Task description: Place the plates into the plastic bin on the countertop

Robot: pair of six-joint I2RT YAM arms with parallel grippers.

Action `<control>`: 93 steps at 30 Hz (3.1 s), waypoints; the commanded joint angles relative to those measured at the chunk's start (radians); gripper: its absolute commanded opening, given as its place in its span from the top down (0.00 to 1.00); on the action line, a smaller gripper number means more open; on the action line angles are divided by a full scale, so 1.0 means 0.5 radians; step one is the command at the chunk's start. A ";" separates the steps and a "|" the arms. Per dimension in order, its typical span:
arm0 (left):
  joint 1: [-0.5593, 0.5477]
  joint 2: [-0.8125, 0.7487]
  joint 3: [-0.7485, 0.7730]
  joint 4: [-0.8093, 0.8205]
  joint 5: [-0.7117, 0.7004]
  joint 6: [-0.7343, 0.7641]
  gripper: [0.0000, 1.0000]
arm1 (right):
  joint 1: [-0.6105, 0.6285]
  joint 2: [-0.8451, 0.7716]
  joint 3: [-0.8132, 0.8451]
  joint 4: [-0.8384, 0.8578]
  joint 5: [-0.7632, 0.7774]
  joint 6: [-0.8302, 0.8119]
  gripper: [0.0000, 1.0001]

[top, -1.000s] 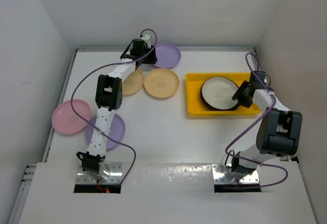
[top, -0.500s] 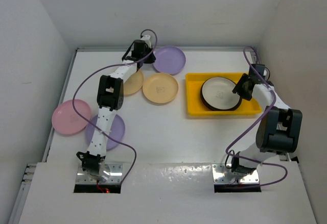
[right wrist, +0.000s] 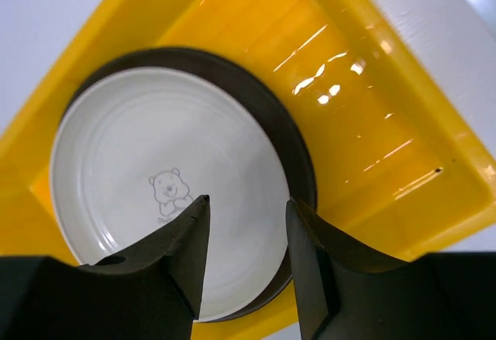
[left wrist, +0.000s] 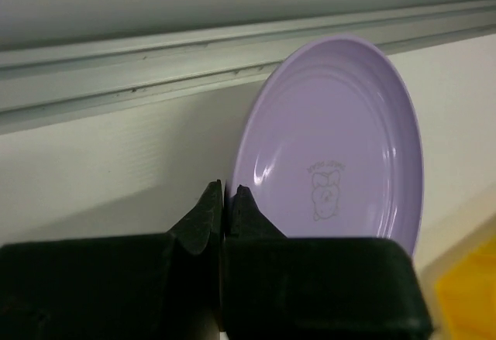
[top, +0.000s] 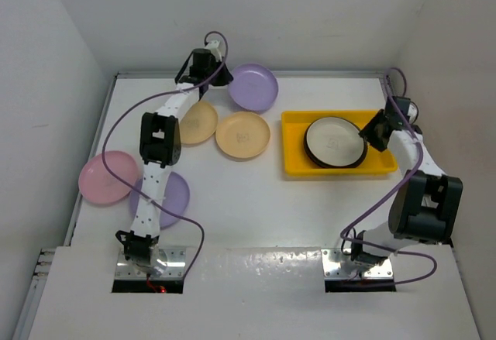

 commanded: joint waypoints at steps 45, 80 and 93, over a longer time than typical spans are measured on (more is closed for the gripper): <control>-1.079 -0.117 -0.038 0.153 -0.059 -0.176 1.00 | -0.430 -0.776 -0.489 0.000 0.109 0.391 0.57; 0.217 -1.799 -0.942 -0.966 -0.752 0.886 0.08 | 1.223 0.518 0.633 0.092 -0.179 0.350 0.44; 1.099 -2.694 -2.311 -0.967 -0.943 0.908 0.03 | 1.494 1.052 0.799 -0.080 0.190 1.001 0.50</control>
